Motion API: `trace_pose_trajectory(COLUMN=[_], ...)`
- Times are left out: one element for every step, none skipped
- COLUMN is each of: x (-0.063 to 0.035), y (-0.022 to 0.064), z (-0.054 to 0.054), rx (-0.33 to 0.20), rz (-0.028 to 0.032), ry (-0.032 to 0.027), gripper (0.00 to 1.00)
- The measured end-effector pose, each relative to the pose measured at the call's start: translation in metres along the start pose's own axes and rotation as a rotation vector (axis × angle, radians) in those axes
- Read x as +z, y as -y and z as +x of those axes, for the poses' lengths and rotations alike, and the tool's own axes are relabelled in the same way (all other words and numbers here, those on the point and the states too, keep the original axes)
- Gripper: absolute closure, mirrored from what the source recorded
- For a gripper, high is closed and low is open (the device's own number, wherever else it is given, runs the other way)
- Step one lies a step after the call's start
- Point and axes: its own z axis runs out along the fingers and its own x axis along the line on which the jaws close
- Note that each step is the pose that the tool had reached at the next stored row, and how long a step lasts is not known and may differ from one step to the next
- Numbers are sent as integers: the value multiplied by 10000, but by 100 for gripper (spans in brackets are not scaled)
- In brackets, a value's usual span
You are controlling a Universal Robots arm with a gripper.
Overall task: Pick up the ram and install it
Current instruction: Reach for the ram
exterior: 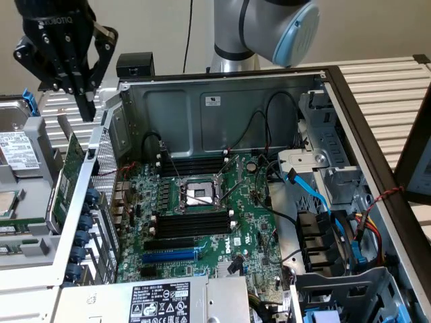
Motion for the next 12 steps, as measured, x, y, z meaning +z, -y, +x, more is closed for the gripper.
trace_pose_trajectory(x=[2,5,7,9,10,11,13,13,14,14,15,16], y=[3,7,10,14,17,20,23,27,30,33,37,40], z=[45,90,135,184,229,274,319,365,408,456,501,545], rx=[1,0,-1,-1,0,1,1,-1,-1,0,0,1], rz=[1,1,0,0,0,0,0,0,0,0,0,0], ry=[0,0,0,0,0,0,1,0,-1,0,0,0], gripper=[90,90,90,90,90,90,90,90,90,90,90,90])
